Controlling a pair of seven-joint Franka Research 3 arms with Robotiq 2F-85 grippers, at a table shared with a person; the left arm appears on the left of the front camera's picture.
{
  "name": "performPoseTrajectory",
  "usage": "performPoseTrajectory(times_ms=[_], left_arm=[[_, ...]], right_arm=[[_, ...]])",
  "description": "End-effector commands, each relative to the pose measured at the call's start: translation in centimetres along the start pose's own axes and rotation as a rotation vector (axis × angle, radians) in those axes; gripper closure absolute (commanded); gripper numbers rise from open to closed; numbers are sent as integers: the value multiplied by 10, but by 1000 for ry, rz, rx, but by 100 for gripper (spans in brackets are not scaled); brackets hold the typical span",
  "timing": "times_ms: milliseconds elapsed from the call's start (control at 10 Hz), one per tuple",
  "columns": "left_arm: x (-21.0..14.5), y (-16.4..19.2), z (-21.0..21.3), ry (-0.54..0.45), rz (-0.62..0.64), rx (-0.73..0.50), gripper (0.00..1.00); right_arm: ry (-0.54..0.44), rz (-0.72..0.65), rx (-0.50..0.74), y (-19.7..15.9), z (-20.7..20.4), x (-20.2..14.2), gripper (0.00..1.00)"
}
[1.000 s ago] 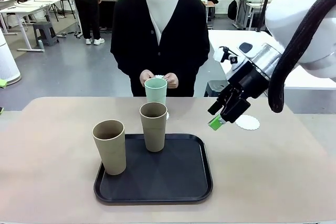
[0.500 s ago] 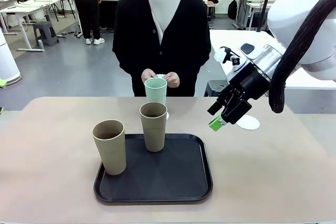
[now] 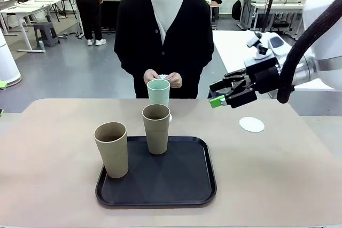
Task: Place coasters on the table and set cups on them.
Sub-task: Take one Reusable plastic cup from the Flat Tray and place it on a coaster set by the human.
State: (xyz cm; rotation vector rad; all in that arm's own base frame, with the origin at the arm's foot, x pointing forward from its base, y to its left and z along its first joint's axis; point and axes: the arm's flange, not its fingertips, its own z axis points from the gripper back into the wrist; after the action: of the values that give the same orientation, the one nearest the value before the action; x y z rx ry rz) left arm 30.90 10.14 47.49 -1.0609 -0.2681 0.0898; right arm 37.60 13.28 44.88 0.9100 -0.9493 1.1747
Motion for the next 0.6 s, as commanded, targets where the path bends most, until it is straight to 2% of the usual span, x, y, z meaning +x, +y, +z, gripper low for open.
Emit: performPoseTrajectory(times_ms=[0,100,200,500], left_arm=[[-1,0,0,0,-3,-9,0],[-1,0,0,0,-3,-9,0],[-1,0,0,0,-3,-9,0],[-1,0,0,0,-3,-9,0]], right_arm=[[-237,62,136,-10,-19,-65,0],[-274,77,121,-10,-24,-79,0],[-257,81,160,-11,-34,-89,0],[-144,37,179,-23,-67,-111,0]])
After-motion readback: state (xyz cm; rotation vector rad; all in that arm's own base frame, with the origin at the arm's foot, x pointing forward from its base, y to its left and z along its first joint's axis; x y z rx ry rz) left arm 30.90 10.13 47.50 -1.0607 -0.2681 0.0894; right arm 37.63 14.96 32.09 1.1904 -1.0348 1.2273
